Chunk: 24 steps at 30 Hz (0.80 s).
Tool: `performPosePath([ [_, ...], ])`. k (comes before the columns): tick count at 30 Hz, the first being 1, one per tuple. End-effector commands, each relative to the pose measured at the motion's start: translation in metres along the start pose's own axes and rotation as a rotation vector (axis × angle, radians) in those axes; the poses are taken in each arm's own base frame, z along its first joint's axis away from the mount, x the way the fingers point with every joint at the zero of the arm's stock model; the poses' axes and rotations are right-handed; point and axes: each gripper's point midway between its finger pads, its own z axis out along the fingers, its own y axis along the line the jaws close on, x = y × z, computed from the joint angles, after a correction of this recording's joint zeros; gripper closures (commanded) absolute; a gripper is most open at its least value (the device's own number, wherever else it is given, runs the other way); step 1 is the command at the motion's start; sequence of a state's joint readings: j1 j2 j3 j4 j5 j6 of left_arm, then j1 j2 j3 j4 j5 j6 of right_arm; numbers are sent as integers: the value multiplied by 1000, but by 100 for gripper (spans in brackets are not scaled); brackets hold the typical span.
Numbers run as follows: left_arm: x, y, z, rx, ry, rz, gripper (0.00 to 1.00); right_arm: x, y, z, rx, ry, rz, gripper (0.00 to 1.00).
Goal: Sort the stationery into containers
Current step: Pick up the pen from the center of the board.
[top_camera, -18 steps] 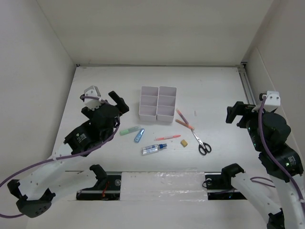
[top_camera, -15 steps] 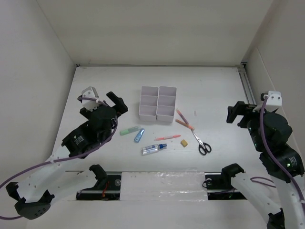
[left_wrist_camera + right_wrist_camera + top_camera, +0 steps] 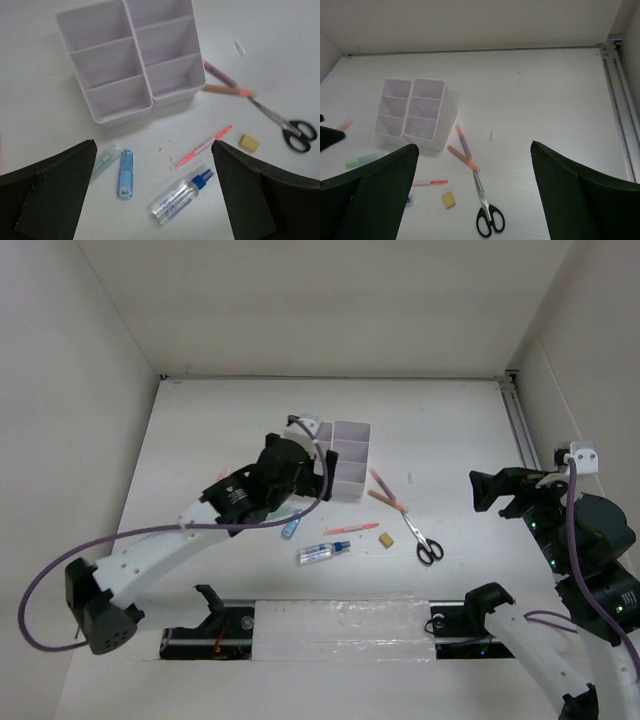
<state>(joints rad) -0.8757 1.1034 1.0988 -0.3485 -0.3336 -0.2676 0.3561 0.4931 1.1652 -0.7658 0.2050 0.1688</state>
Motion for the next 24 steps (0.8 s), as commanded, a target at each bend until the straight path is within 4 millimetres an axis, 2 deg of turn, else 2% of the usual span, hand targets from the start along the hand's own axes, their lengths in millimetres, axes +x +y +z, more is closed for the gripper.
performPosePath([
  [1,23,-31,19,145,103,161,0,-4,19,5,-102,-18,4,0],
  [2,24,-36,25,158,111,171,0,-7,23,2,-124,-31,15,0],
  [3,37,-42,33,187,157,199,0,-8,31,1,-167,-35,16,0],
  [6,48,-59,46,276,195,255,0,-14,38,-9,-220,-58,18,0],
  [9,46,-78,55,347,212,260,0,-18,46,-17,-269,-78,18,0],
  [10,58,-88,62,399,246,276,0,-21,49,-21,-291,-94,19,0],
  [15,99,-91,88,376,359,308,0,-24,50,-33,-313,-104,18,0],
  [16,96,-96,90,376,352,315,0,-26,50,-37,-316,-118,19,0],
  [17,108,-99,91,379,383,329,0,-24,47,-39,-306,-118,20,0],
  [21,107,-112,92,415,363,332,0,-28,44,-47,-303,-148,23,0],
  [24,122,-109,95,404,401,330,0,-30,44,-52,-304,-158,24,0],
])
